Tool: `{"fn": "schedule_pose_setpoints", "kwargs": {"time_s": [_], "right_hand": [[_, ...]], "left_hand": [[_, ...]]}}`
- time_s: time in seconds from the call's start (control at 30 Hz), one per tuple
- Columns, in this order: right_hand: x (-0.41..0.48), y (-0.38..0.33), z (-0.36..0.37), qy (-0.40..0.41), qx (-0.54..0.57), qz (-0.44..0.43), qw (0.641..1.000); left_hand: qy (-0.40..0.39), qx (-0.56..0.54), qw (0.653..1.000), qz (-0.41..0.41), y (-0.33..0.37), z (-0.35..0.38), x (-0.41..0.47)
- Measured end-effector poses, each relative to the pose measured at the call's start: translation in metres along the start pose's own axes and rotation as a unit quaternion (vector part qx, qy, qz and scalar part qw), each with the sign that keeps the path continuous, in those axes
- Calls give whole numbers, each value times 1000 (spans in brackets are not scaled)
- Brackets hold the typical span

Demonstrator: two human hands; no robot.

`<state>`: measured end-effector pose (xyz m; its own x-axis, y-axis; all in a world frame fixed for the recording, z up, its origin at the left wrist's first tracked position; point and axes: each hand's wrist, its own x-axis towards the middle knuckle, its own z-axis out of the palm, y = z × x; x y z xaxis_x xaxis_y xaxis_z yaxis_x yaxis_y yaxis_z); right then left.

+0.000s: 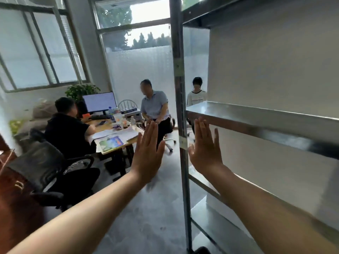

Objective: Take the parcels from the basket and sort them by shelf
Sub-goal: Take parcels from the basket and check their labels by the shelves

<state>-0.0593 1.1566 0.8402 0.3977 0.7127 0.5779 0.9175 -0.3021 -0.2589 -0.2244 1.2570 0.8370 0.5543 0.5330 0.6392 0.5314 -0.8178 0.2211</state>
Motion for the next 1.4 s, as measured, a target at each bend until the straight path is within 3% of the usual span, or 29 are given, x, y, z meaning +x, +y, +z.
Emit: {"fn": "schedule_pose_setpoints", "kwargs": {"time_s": [0.23, 0.63, 1.03, 1.2, 1.4], "right_hand": [[-99, 66, -41, 5, -106, 108, 988], [-292, 180, -196, 54, -258, 325, 908], [-563, 210, -440, 78, -353, 498, 788], [-658, 203, -506, 110, -378, 531, 750], [-746, 190, -554, 109, -437, 596, 665]], "left_hand": [[-75, -102, 982, 139, 104, 69, -21], [-139, -188, 925, 299, 331, 99, -120], [-146, -311, 827, 445, 631, 5, -277], [-142, -352, 783, 492, 719, -33, -348], [-157, -392, 714, 558, 794, -66, -418]]}}
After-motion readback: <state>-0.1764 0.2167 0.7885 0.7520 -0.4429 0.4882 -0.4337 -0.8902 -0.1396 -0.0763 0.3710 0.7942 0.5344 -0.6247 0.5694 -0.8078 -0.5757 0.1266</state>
